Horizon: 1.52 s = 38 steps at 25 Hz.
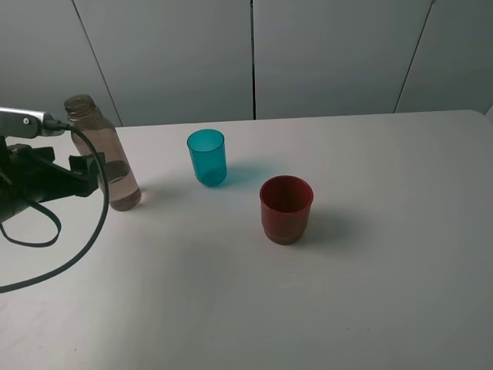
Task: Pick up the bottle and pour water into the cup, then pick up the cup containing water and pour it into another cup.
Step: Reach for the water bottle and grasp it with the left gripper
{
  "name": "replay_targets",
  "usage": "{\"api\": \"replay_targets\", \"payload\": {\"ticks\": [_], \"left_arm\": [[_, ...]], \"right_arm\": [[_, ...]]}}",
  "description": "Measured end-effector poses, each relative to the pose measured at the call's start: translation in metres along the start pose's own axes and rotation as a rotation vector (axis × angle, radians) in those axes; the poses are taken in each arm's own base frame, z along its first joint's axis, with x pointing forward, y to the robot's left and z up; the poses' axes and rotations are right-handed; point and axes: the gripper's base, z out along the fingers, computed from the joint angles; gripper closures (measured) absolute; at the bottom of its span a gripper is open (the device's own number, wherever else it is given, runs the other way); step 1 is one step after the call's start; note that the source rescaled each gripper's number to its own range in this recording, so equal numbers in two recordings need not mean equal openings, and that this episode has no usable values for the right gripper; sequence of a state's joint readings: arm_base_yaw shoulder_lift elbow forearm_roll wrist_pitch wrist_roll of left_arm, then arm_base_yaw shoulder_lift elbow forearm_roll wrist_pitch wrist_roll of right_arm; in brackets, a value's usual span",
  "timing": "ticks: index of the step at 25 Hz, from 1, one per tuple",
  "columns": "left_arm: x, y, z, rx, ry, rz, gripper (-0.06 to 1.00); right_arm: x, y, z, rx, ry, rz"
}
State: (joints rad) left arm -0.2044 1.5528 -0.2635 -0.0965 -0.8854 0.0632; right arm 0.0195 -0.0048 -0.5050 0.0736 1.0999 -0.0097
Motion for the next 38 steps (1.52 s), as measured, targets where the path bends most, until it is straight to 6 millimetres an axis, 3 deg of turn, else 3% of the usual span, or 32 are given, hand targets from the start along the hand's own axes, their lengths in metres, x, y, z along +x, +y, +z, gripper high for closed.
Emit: {"api": "replay_targets", "payload": {"ticks": [12, 19, 32, 38], "left_arm": [[0.012, -0.003, 0.016, 0.013, -0.121, 0.079, -0.02], [0.033, -0.006, 0.028, 0.036, -0.045, 0.093, -0.02], [0.007, -0.008, 0.059, 0.030, -0.166, 0.086, -0.02], [0.016, -0.009, 0.067, 0.031, -0.141, 0.088, -0.02]], "right_arm": [[0.000, 0.000, 0.000, 0.000, 0.000, 0.000], [0.000, 0.000, 0.000, 0.000, 0.000, 0.000], [0.000, 0.000, 0.000, 0.000, 0.000, 0.000], [0.000, 0.000, 0.000, 0.000, 0.000, 0.000]]}}
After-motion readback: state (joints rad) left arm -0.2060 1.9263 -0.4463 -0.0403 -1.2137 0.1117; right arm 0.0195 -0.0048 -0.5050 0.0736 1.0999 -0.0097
